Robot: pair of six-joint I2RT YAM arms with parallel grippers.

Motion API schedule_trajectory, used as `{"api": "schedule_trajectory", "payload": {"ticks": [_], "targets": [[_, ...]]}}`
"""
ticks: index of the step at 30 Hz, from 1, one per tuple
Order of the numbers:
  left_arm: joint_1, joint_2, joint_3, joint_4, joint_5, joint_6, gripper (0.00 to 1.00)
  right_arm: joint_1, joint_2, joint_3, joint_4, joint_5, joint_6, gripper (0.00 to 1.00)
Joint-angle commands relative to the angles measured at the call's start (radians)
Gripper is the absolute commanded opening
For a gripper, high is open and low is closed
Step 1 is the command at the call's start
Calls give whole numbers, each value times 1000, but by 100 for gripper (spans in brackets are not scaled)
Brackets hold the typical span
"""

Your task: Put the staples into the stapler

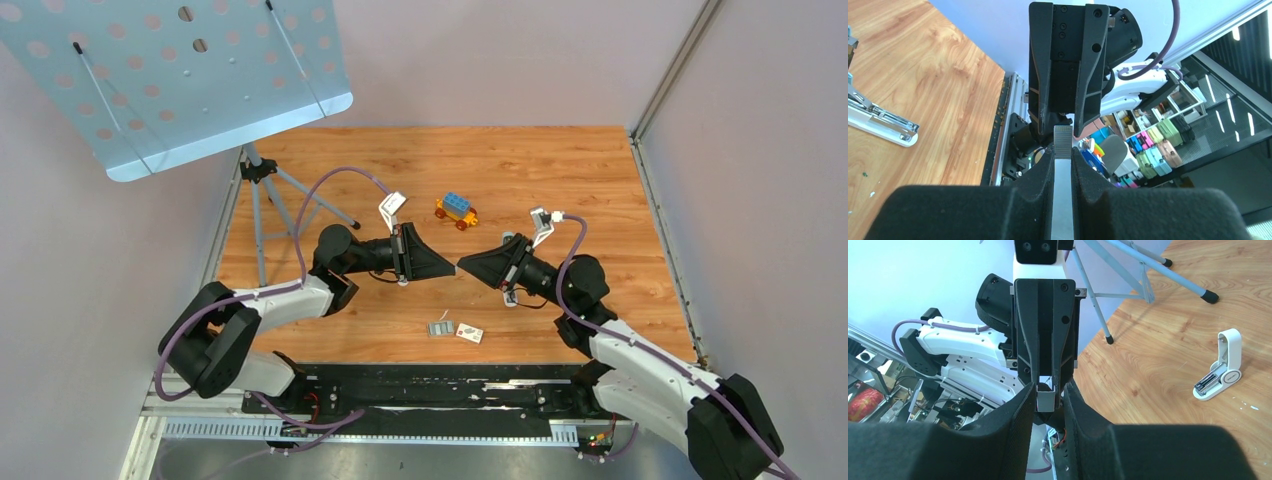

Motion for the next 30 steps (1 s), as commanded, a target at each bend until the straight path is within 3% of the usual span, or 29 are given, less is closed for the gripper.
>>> {"api": "schedule_trajectory", "payload": {"ticks": [1, 30], "targets": [[5, -26, -1, -19, 9, 39, 14, 0, 6, 26, 59, -33, 9, 30], [5, -16, -4, 56, 0, -15, 13, 4, 22, -4, 104, -57, 38, 25]]}}
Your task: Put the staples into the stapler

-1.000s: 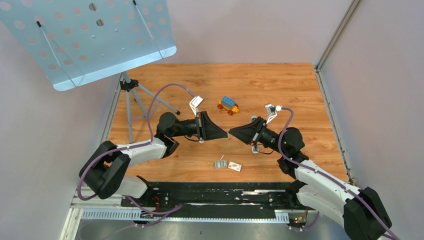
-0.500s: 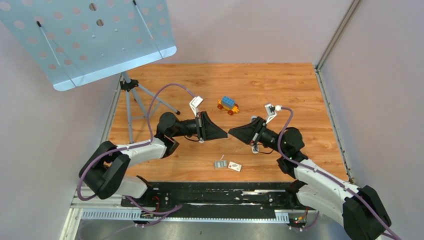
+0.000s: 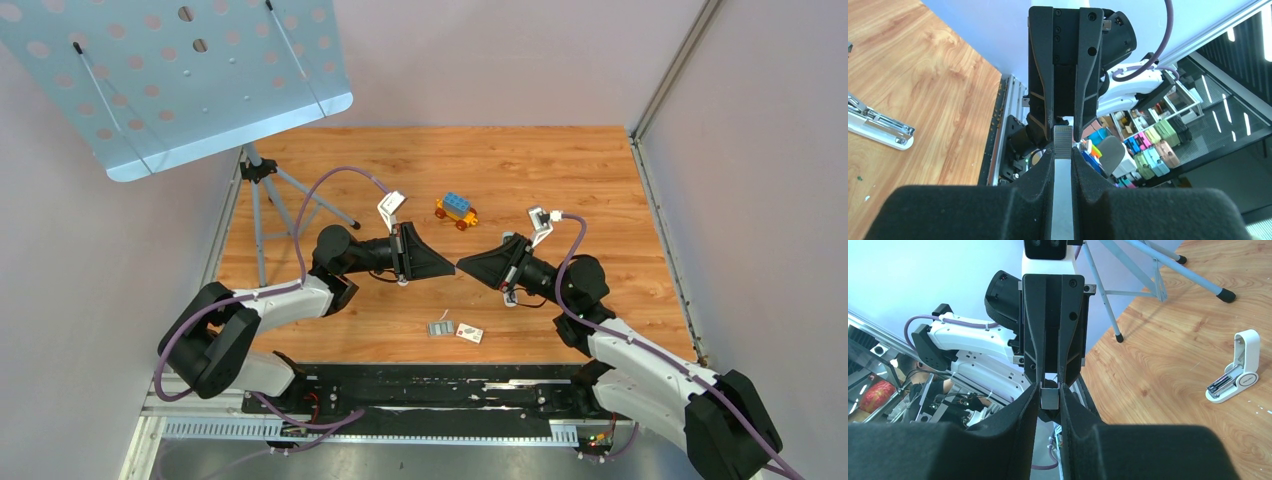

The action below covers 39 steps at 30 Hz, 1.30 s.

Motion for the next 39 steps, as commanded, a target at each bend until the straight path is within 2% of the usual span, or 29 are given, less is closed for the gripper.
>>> {"api": "schedule_trajectory", "payload": {"ticks": [1, 6, 12, 18, 22, 25, 27, 31, 37, 39], "targets": [[4, -7, -4, 40, 0, -2, 13, 3, -2, -4, 54, -23, 9, 24], [5, 0, -1, 41, 0, -2, 14, 3, -10, -2, 57, -18, 15, 21], [5, 10, 0, 41, 2, 2, 20, 4, -13, -7, 60, 2, 21, 20], [5, 8, 13, -5, 10, 29, 33, 3, -20, -16, 58, 21, 27, 19], [5, -17, 21, -100, 7, 92, 53, -1, -59, -28, 13, 58, 12, 18], [4, -53, 24, -195, 5, 161, 66, -15, -117, -7, -130, 81, -48, 18], [4, -80, 24, -254, 2, 212, 97, -22, -171, 15, -250, 102, -113, 18], [4, -142, 53, -487, -20, 368, 100, -26, -240, 98, -582, 169, -273, 18], [4, -254, 222, -1209, -182, 809, 100, -26, -268, 225, -1010, 334, -482, 18], [4, -284, 275, -1371, -243, 910, 100, -25, -257, 262, -1125, 402, -543, 18]]}}
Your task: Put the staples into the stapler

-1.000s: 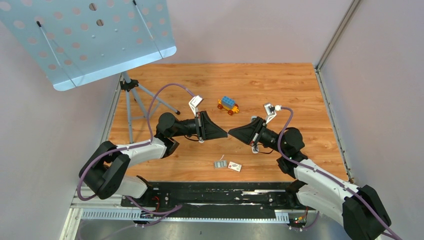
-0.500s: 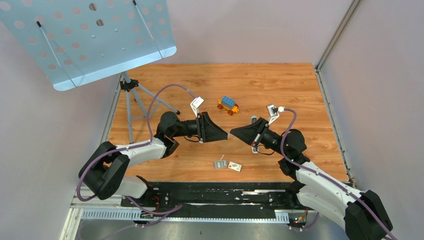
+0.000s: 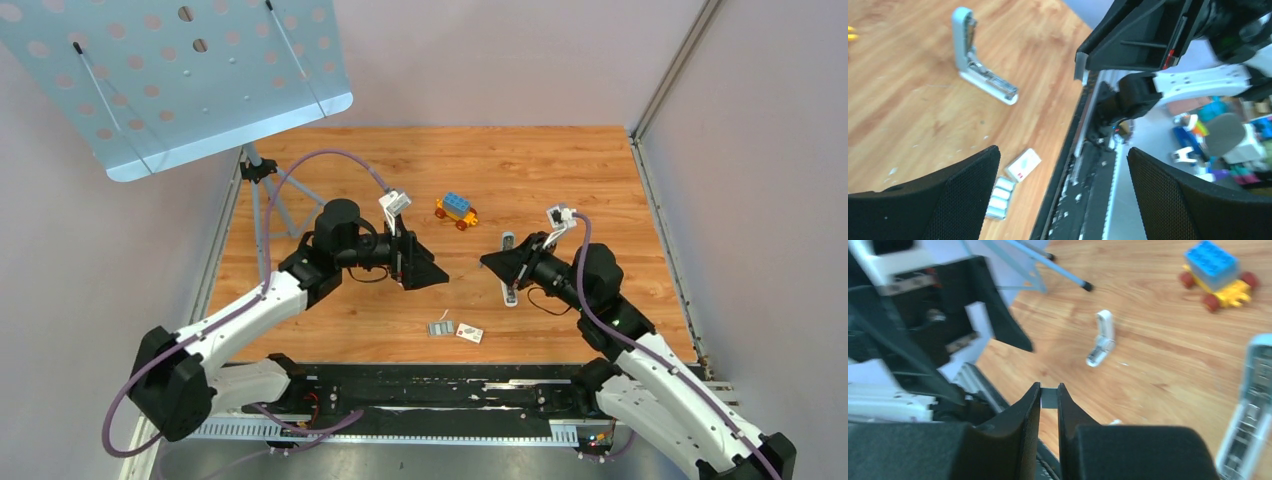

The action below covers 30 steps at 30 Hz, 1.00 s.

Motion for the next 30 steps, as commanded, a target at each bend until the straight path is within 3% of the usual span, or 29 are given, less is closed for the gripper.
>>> {"api": "schedule_trajectory", "payload": {"ticks": [1, 5, 11, 21, 30], "targets": [[4, -81, 123, -567, -159, 367, 100, -14, 13, 92, -402, 188, -215, 18], [4, -147, 184, -759, -252, 487, 100, -15, 72, 150, -540, 293, -315, 19], [4, -261, 182, -890, -372, 568, 100, -16, 197, 209, -649, 369, -371, 18], [3, -380, 81, -853, -597, 555, 100, -14, 334, 233, -663, 497, -403, 18], [3, -381, 82, -853, -607, 556, 100, -14, 459, 233, -602, 492, -400, 20]]}}
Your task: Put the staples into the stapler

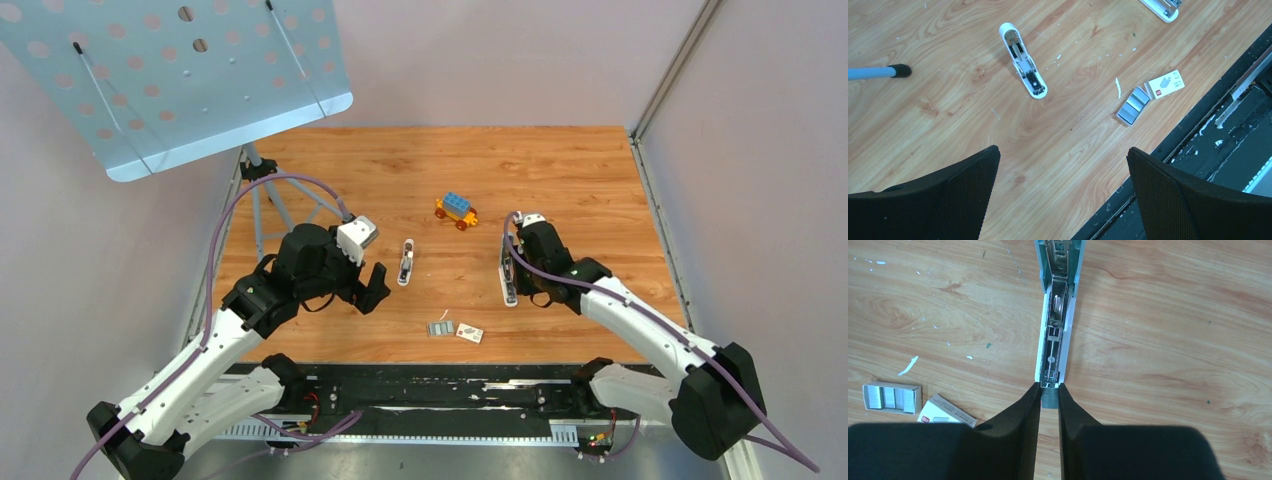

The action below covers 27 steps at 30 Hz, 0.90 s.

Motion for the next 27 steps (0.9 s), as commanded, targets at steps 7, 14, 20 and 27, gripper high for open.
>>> {"api": "schedule_trajectory", "payload": {"ticks": [7, 14, 20, 27], "targets": [[4, 17, -3, -7, -34, 12, 100, -14, 77, 35, 65, 16, 9, 20], [3, 16, -3, -7, -42, 13, 100, -15, 125, 31, 88, 11, 19, 19], [3, 21, -3, -5, -42, 16, 100, -14, 150, 26, 97, 12, 32, 20], [3, 28, -2, -5, -38, 16, 100, -15, 164, 19, 101, 26, 40, 20]]}}
